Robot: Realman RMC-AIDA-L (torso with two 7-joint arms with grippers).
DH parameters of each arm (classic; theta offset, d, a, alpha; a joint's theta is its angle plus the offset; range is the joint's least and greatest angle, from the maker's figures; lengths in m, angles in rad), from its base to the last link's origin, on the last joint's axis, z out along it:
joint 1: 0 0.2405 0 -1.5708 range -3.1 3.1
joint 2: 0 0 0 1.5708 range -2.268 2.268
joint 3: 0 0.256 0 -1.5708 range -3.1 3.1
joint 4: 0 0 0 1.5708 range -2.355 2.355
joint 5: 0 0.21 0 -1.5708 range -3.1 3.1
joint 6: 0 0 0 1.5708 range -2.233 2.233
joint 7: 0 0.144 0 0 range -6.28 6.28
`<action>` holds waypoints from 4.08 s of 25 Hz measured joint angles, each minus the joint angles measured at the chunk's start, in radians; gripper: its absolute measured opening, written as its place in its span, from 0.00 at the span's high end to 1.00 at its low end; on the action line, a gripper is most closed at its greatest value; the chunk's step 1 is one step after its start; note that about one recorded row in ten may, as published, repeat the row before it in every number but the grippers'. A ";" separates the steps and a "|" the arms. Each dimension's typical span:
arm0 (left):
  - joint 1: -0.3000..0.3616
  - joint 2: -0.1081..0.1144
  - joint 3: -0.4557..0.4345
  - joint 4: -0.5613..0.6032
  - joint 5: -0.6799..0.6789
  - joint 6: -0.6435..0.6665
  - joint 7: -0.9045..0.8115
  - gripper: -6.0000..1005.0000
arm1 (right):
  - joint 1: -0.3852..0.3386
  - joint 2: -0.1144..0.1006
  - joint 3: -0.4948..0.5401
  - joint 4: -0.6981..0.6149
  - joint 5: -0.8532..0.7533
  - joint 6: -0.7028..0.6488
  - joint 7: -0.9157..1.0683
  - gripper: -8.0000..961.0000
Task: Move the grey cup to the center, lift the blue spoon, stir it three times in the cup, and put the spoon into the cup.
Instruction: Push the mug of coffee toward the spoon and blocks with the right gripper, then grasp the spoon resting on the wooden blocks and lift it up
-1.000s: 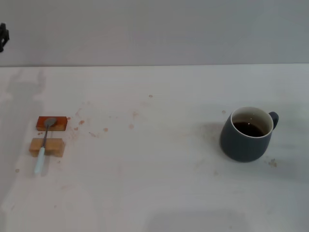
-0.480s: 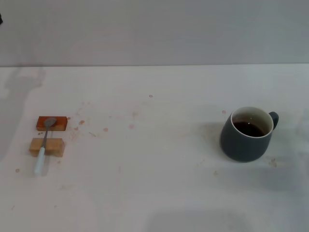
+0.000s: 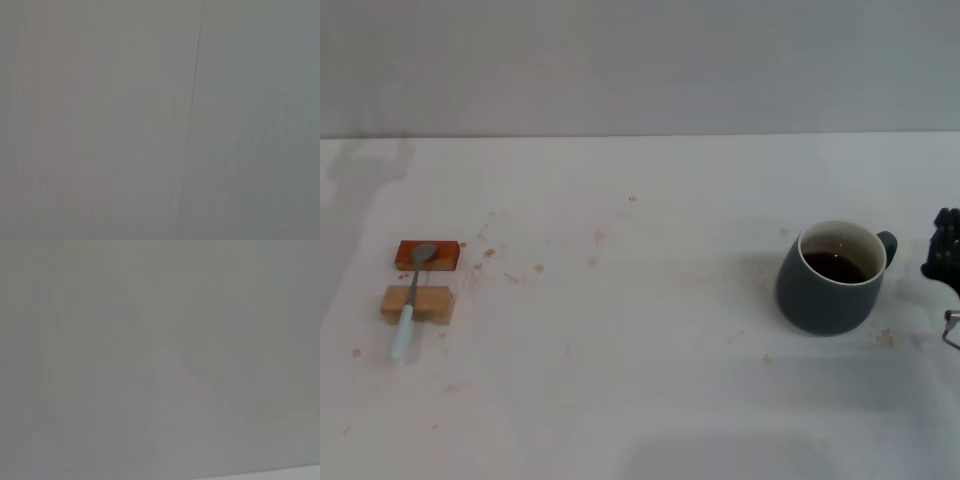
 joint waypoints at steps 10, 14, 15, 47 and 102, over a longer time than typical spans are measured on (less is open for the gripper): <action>0.015 0.002 -0.002 0.013 -0.034 -0.038 0.002 0.37 | 0.000 -0.006 -0.065 0.037 -0.005 0.085 0.001 0.93; 0.014 0.003 -0.001 0.016 -0.036 -0.043 0.002 0.37 | 0.004 -0.007 -0.089 0.063 -0.006 0.113 0.001 0.93; 0.013 0.003 -0.001 0.016 -0.036 -0.046 0.002 0.37 | 0.004 -0.007 -0.089 0.063 -0.006 0.113 0.001 0.93; 0.057 0.005 -0.001 0.037 -0.077 -0.162 0.002 0.37 | 0.215 -0.004 -0.248 0.135 -0.010 0.341 0.087 0.93; 0.084 0.023 -0.065 -0.136 -0.216 -0.534 -0.104 0.37 | 0.325 -0.001 -0.286 0.167 -0.059 0.544 0.150 0.96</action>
